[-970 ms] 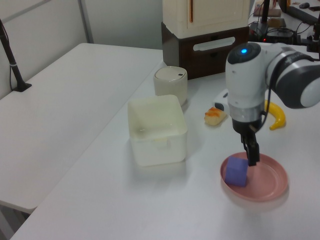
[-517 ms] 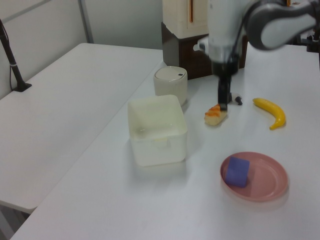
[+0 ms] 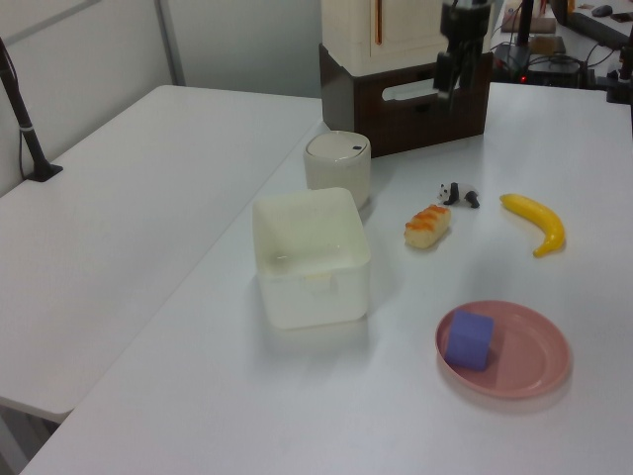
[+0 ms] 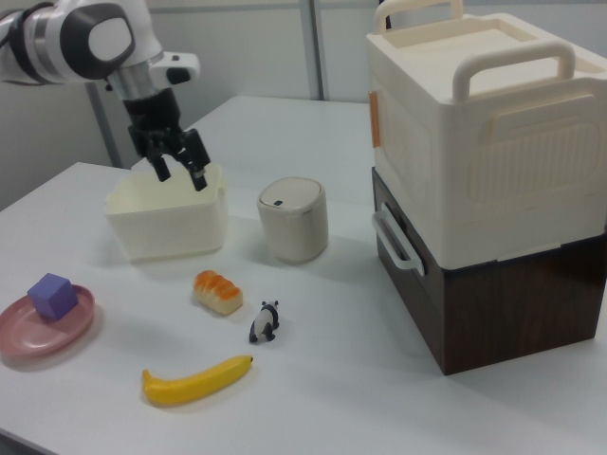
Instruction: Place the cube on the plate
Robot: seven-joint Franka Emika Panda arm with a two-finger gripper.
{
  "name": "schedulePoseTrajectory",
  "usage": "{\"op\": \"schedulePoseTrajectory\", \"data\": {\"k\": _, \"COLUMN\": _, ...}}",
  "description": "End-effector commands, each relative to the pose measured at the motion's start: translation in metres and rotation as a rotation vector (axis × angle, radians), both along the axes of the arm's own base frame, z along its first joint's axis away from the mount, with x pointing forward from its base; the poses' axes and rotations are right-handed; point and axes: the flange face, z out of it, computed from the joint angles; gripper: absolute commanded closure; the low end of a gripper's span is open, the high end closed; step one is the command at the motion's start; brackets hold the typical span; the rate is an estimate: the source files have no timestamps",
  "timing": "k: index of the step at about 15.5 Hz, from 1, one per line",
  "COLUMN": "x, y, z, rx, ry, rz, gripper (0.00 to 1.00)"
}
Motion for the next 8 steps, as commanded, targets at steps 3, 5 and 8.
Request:
{"op": "schedulePoseTrajectory", "data": {"k": 3, "x": -0.03, "y": -0.042, "z": 0.027, "rx": 0.014, "ry": 0.046, "rz": 0.034, "gripper": 0.0}}
{"op": "schedulePoseTrajectory", "data": {"k": 5, "x": -0.037, "y": -0.045, "z": 0.027, "rx": 0.015, "ry": 0.092, "rz": 0.066, "gripper": 0.0}}
{"op": "schedulePoseTrajectory", "data": {"k": 8, "x": -0.039, "y": -0.049, "z": 0.028, "rx": 0.016, "ry": 0.092, "rz": 0.06, "gripper": 0.0}}
